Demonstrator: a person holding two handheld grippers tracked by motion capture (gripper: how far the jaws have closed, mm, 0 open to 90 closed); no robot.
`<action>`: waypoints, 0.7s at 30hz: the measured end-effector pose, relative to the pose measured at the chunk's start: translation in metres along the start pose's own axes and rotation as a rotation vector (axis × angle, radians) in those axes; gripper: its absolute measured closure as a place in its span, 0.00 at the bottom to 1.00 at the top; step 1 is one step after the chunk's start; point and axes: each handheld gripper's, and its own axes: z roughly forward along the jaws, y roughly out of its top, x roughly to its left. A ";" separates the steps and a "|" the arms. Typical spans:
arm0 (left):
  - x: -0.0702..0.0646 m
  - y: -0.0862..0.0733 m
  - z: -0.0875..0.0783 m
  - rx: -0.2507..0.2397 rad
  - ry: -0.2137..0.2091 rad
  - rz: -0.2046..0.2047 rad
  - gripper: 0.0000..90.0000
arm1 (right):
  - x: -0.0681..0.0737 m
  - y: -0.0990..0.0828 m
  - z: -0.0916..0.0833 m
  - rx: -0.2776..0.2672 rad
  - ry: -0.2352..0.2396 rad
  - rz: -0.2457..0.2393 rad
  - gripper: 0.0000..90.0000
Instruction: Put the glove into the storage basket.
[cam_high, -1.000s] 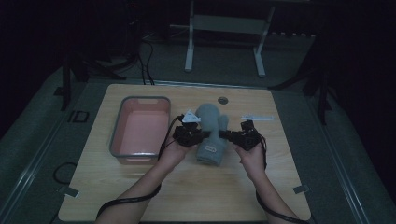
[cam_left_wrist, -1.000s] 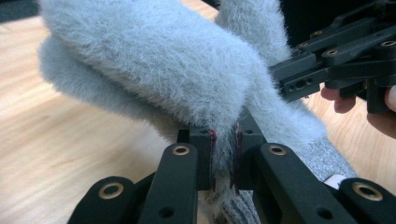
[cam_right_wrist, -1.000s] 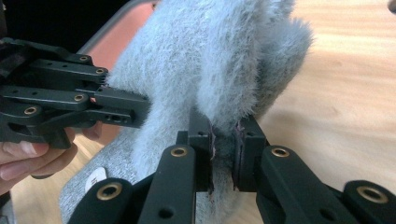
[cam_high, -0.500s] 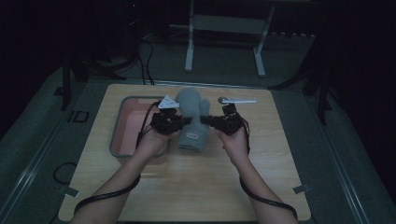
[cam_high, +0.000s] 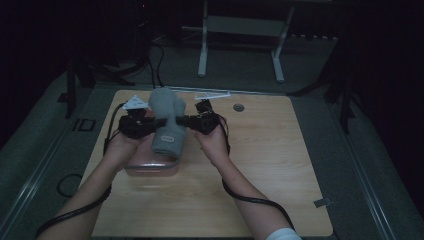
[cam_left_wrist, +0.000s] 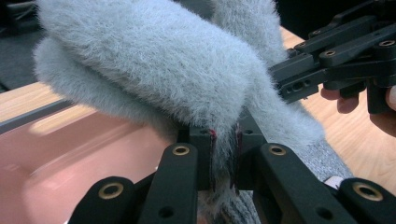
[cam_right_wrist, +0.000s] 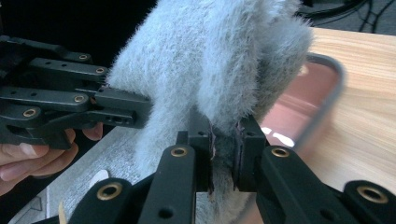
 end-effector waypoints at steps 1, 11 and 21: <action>0.005 -0.002 -0.004 -0.001 0.007 -0.006 0.92 | 0.003 0.002 0.006 0.007 0.004 0.000 0.90; 0.032 -0.032 0.011 0.077 0.041 -0.070 0.92 | 0.005 -0.008 0.059 0.078 -0.032 -0.017 0.90; 0.040 -0.047 0.048 0.254 0.073 -0.057 0.91 | -0.014 -0.028 0.092 0.191 -0.122 -0.008 0.89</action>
